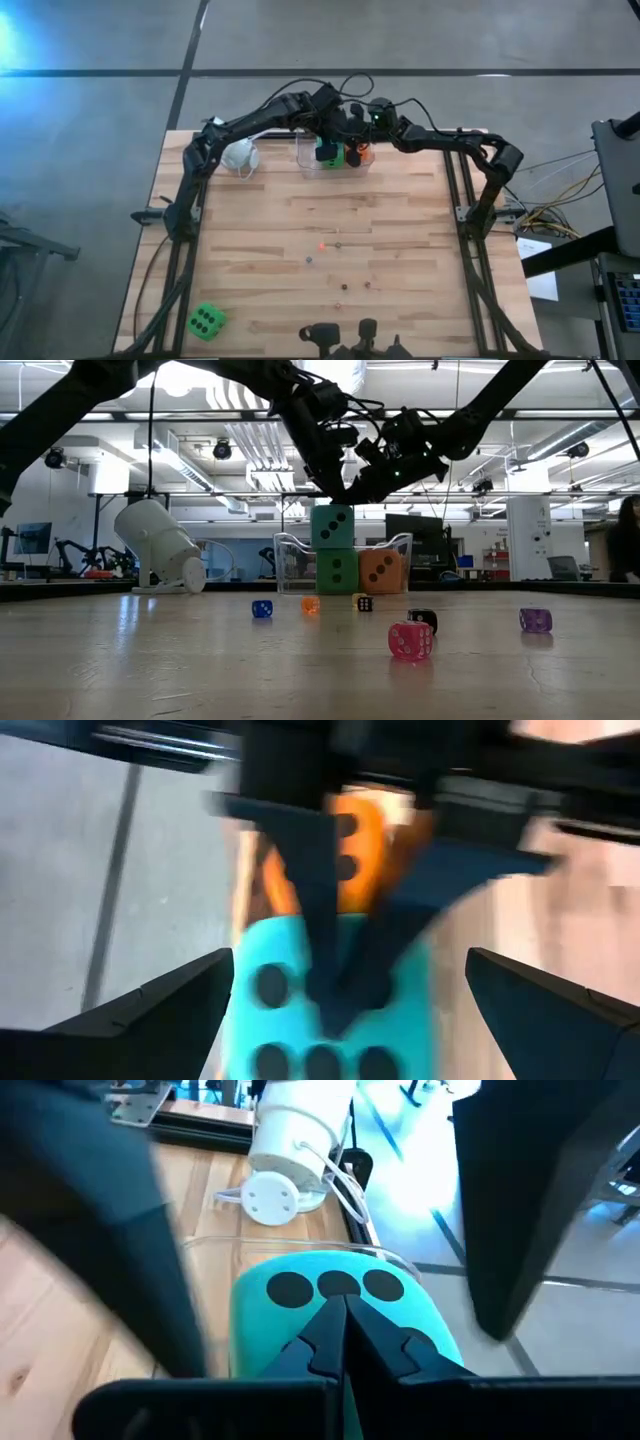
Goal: Pick & Place Dice
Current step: Put the big blue dice into the transparent bin, then put the big green dice into the transparent bin
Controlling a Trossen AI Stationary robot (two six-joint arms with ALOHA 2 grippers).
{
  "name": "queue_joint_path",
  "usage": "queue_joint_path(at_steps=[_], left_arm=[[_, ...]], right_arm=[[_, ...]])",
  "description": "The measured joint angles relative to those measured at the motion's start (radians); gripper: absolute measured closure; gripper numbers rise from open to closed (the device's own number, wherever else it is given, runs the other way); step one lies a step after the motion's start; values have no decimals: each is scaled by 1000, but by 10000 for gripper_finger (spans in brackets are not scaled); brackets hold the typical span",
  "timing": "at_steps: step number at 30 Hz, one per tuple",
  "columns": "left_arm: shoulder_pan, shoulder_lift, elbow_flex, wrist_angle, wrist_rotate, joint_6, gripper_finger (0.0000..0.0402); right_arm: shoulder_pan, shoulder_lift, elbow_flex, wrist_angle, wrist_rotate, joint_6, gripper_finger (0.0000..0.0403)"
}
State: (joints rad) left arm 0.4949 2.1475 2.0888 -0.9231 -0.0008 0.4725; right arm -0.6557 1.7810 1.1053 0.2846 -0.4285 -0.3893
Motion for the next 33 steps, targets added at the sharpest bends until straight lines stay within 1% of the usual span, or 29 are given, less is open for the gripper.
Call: queue_joint_path(at_steps=[4,11,19,28,33], left_arm=[[1,0,0,-2,0,3,2],[0,-1,0,-9,-4,22,2],[1,-5,0,-17,-6,25,2],[2,-45,0,-26,-6,25,2],[2,-77,0,-74,-6,21,2]], right_arm=[[1,-1,-1,1,50,-8,394],[1,-14,-3,-1,60,-15,394],[1,-85,-30,-2,57,-35,394],[2,-155,-45,-103,46,-37,394],[3,-244,-115,-110,39,-37,394]])
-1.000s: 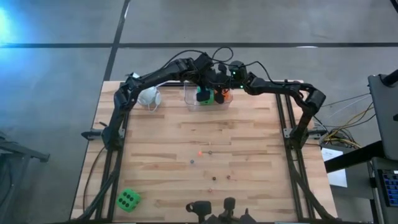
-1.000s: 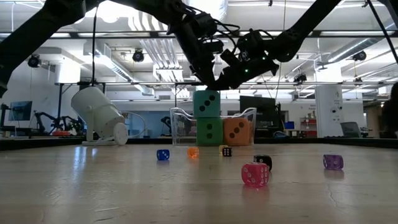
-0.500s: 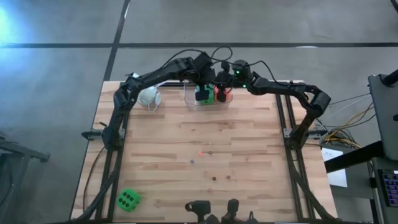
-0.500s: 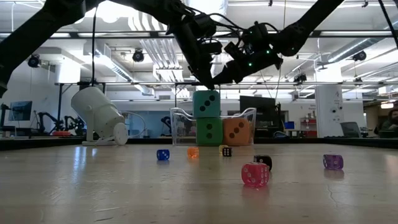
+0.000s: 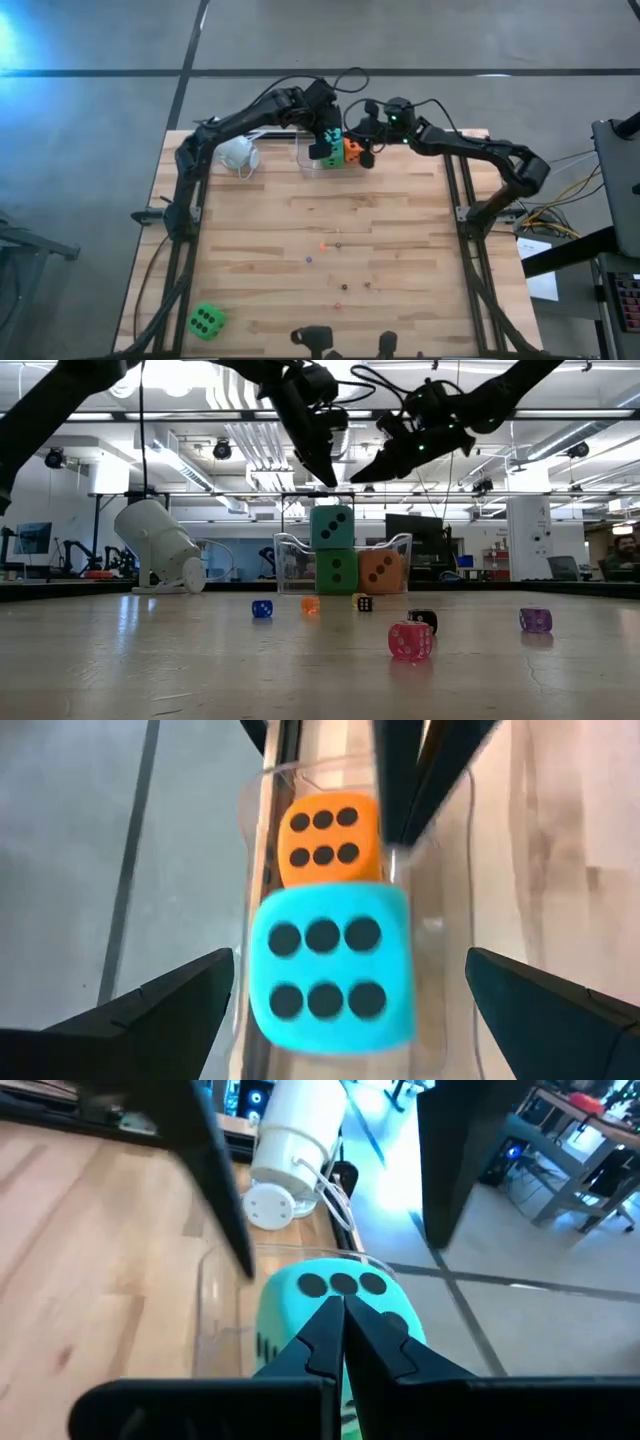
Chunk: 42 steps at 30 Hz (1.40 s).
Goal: Pick & Place Dice
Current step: Put the big green dice into the transparent bin
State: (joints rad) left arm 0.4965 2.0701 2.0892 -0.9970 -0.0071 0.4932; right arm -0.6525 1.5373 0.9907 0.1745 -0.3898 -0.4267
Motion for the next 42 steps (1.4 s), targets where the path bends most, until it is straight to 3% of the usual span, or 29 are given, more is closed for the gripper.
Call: queue_joint_path(at_steps=[9,19,34,42], left_arm=[[-5,-58,0,-118,0,-57,2],[-86,-126,-1,-279,-4,-153,2],[-393,-171,-6,-436,-143,-394,2],[-567,-239,-172,-432,-158,-564,2]], right_arm=[[1,-259,-213,25,-7,5,394],[59,-513,-388,40,-14,32,394],[179,-685,-517,40,-14,62,394],[214,-706,-521,40,-55,80,394]])
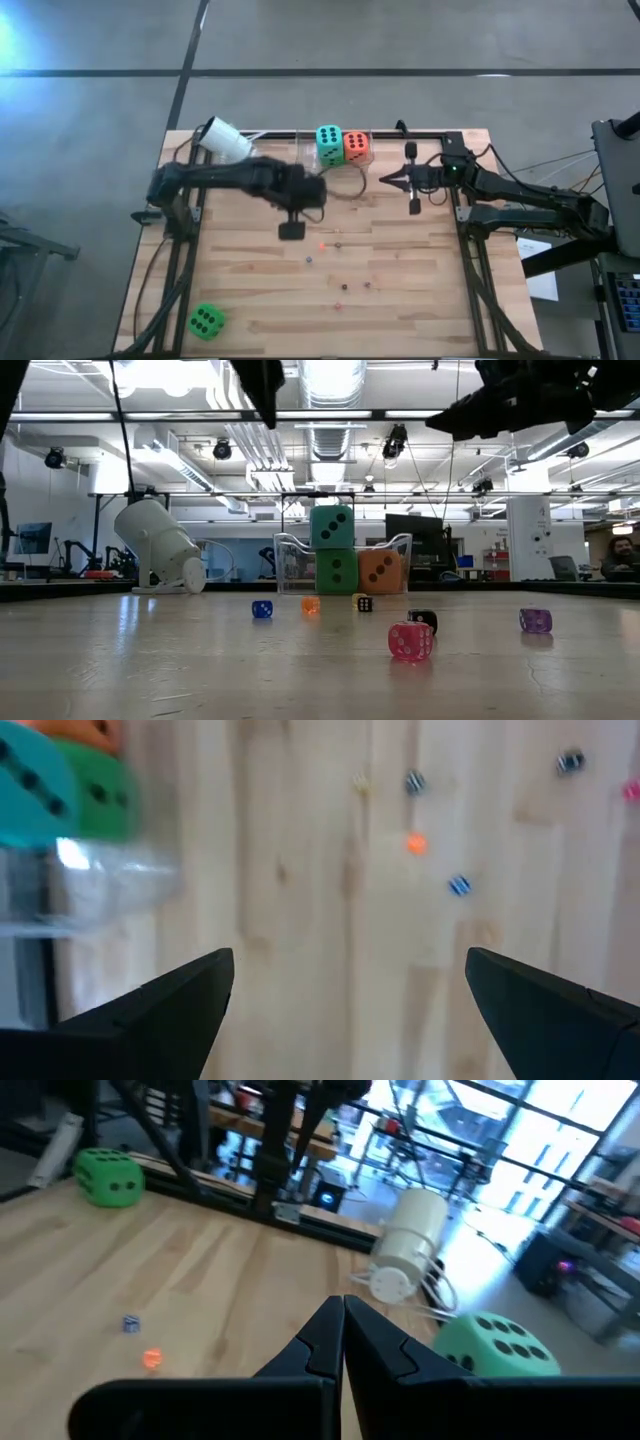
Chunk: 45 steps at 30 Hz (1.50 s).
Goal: Pick & Place Dice
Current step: Put the big green dice into the transparent bin
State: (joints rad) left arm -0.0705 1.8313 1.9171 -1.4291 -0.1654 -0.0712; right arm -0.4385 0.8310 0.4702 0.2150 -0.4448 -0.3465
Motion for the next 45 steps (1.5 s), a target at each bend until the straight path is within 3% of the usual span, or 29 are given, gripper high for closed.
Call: queue_joint_path(at_steps=[12,22,28,45], left_arm=[[-259,-255,-463,222,-1,-283,2],[-394,-378,-752,428,-86,-404,2],[-401,-384,-810,472,-94,-410,2],[-399,-389,-811,520,-48,-459,2]], right_arm=[[8,2,-1,-2,-28,19,394],[11,2,-2,-102,-39,33,394],[11,2,-2,-107,-38,33,394],[11,2,-2,-106,-35,33,394]])
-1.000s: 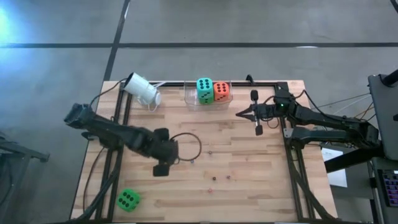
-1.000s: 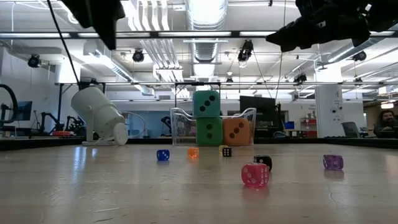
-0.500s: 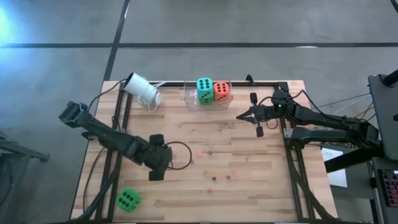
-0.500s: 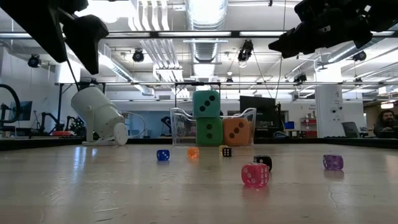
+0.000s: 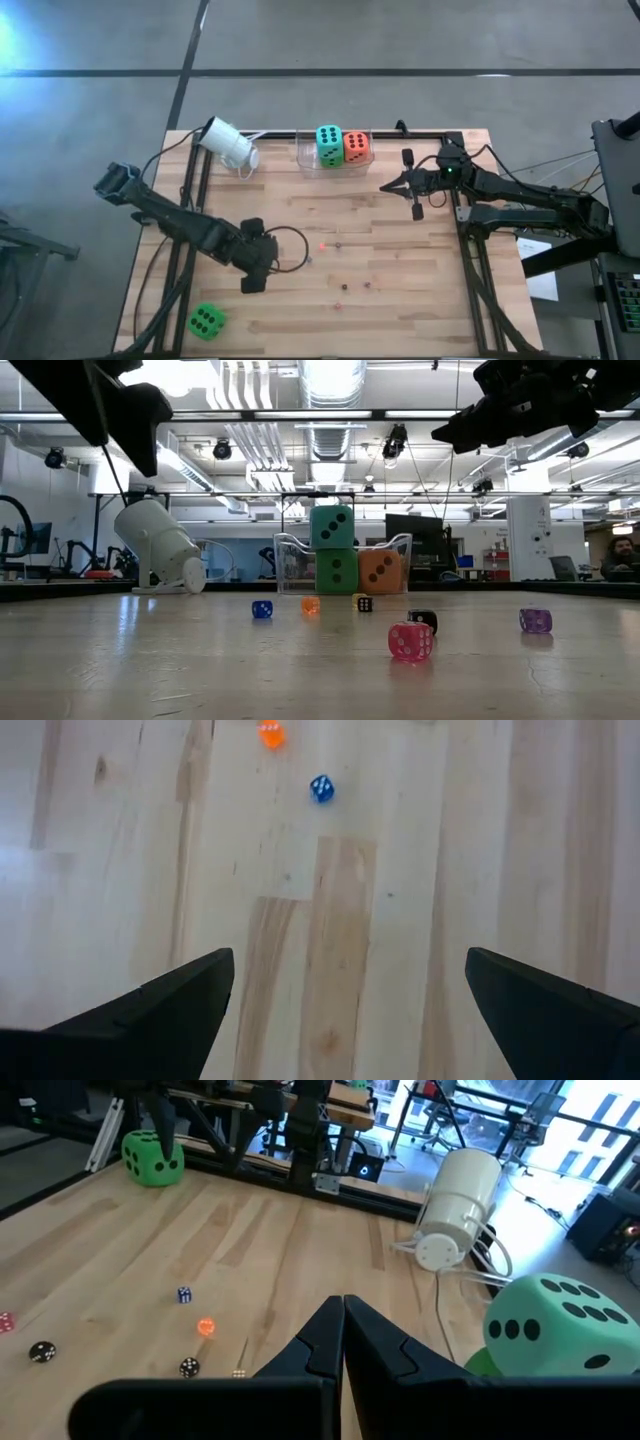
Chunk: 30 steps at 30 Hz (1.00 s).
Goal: Pick & Place Dice
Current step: Put the big green dice into the transparent bin
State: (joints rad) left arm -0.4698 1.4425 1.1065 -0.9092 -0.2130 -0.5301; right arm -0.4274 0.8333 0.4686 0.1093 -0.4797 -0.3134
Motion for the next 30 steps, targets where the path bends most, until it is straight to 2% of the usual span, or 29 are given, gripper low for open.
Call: queue_joint_path(at_steps=[2,5,8,10,23,26,30], left_arm=[[0,0,0,-4,5,38,2],[-12,0,0,-12,67,90,2],[-46,0,0,-11,127,109,2],[-79,0,0,-12,128,107,2],[-342,5,7,-74,140,-58,2],[-393,5,12,-76,218,-111,2],[-450,5,13,-55,389,-221,2]], right_arm=[[0,0,0,0,0,6,394],[0,0,0,0,0,24,394],[0,0,0,0,0,23,394],[0,0,0,0,0,23,394],[0,0,0,-1,0,23,394],[0,0,0,-1,1,21,394],[0,0,0,-1,1,-2,394]])
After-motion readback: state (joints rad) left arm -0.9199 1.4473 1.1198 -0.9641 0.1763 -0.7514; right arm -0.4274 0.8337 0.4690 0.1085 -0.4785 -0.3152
